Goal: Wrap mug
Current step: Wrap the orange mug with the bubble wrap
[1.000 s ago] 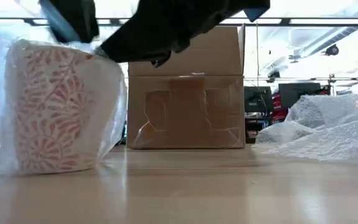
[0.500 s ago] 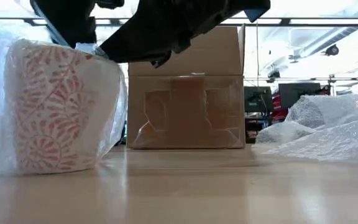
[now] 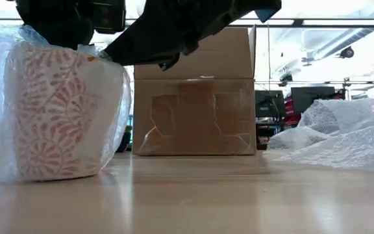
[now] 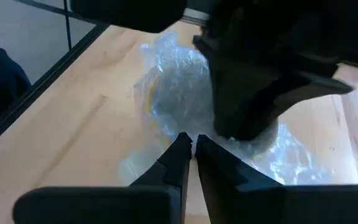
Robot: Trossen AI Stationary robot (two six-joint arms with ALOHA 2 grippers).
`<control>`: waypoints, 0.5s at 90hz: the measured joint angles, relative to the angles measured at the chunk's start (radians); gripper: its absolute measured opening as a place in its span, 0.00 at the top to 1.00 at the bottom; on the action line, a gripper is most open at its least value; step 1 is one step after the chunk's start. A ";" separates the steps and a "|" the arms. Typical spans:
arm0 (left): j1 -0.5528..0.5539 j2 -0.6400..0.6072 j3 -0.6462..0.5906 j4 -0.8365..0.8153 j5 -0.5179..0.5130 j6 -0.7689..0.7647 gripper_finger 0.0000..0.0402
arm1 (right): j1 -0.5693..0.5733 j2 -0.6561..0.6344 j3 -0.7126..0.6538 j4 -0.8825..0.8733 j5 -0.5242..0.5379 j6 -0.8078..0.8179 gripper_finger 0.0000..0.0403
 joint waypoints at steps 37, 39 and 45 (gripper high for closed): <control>-0.001 -0.016 -0.009 0.052 0.007 0.006 1.00 | -0.012 0.041 0.001 0.086 0.056 0.000 0.95; 0.000 -0.019 -0.009 0.052 0.008 0.005 1.00 | -0.012 0.041 0.001 0.086 0.056 0.002 0.95; 0.000 -0.037 -0.012 0.050 0.009 0.003 1.00 | -0.012 0.043 0.002 0.084 0.057 0.002 0.95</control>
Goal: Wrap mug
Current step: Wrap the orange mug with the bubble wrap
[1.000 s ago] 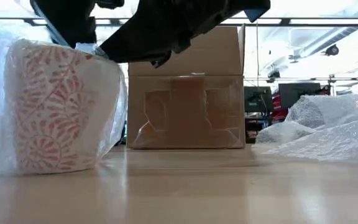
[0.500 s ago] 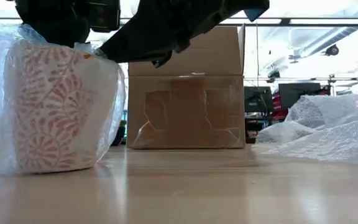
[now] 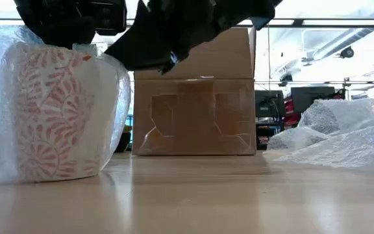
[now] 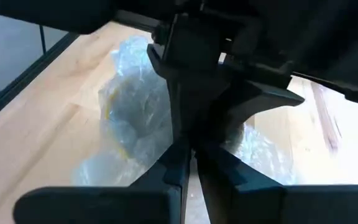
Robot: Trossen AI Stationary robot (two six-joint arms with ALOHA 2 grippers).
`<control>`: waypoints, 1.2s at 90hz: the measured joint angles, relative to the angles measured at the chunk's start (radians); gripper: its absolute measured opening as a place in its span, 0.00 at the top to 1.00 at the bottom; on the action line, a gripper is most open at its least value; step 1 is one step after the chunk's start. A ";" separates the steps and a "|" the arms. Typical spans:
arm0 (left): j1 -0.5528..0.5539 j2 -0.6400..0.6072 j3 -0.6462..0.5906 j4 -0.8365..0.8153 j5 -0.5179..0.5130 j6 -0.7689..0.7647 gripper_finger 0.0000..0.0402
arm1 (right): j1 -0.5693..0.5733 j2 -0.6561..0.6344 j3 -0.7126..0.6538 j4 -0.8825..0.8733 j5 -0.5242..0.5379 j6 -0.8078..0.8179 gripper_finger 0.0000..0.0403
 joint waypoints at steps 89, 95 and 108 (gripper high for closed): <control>-0.047 -0.052 0.070 -0.097 0.232 -0.129 1.00 | 0.001 0.000 0.000 -0.013 -0.001 0.007 0.95; -0.047 -0.045 0.071 -0.090 0.208 -0.128 1.00 | 0.001 0.000 0.000 -0.014 -0.001 0.006 0.95; -0.045 -0.033 0.074 -0.088 0.175 -0.138 1.00 | 0.000 0.000 0.000 -0.014 0.003 0.005 0.95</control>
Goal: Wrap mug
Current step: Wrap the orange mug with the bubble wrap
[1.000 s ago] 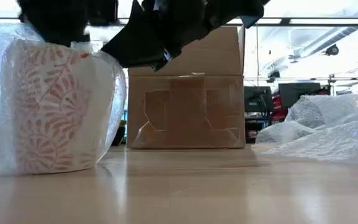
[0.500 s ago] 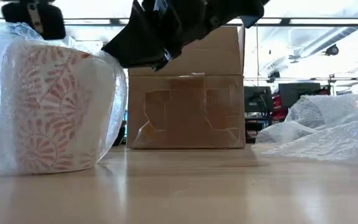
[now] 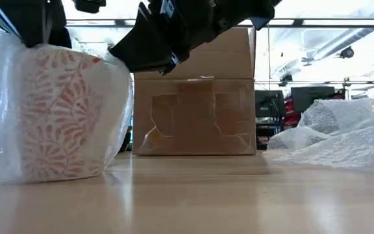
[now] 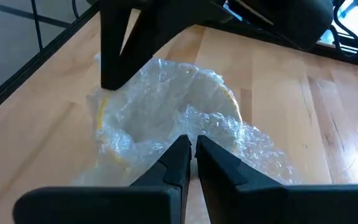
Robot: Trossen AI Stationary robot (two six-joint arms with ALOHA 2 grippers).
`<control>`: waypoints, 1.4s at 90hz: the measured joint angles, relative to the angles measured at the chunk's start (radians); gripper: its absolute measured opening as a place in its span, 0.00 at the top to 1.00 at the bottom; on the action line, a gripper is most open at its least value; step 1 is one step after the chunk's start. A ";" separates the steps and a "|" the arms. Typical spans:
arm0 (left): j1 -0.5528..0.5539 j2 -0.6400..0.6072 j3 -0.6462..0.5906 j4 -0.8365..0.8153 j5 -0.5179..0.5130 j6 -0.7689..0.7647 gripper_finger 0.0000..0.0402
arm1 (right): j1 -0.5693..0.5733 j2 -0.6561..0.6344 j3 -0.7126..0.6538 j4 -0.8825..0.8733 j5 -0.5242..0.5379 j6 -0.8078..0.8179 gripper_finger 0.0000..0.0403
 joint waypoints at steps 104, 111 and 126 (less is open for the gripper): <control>0.033 0.115 -0.006 -0.007 -0.021 0.018 1.00 | 0.034 -0.016 0.006 0.011 -0.007 -0.054 0.95; 0.038 0.116 -0.007 0.007 -0.031 0.026 1.00 | 0.034 -0.016 0.011 0.008 -0.011 -0.054 0.95; 0.041 0.122 -0.008 0.045 -0.062 0.061 1.00 | 0.033 -0.017 0.011 -0.006 -0.010 -0.054 0.95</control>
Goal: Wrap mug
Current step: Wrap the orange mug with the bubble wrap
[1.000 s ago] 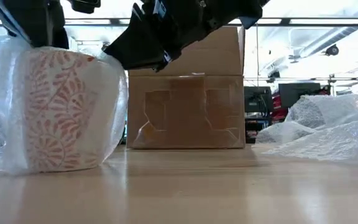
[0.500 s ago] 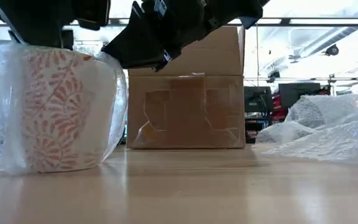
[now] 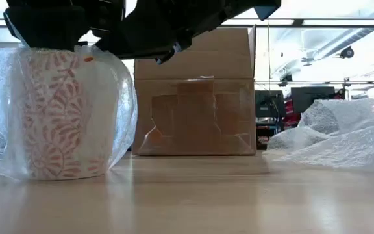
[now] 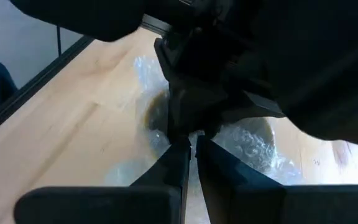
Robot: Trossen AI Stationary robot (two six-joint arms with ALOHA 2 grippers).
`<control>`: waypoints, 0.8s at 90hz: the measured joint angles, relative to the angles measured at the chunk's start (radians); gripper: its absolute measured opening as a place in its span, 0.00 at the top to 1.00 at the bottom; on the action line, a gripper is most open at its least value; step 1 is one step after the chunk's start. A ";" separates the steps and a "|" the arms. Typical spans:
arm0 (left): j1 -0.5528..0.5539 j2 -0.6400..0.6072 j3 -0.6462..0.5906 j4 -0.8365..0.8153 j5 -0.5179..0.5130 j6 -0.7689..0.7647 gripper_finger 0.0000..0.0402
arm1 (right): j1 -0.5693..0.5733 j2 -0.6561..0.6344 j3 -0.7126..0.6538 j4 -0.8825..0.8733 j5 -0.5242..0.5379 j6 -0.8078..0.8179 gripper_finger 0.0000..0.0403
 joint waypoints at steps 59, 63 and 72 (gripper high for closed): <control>0.002 -0.054 0.035 -0.026 0.023 0.005 1.00 | -0.020 0.062 0.054 -0.010 0.056 0.016 0.95; 0.000 -0.065 0.050 -0.049 0.026 0.013 1.00 | -0.020 0.062 0.056 -0.009 0.056 0.017 0.95; -0.001 -0.090 0.096 -0.137 0.025 0.025 1.00 | -0.021 0.058 0.070 -0.004 0.053 0.021 0.95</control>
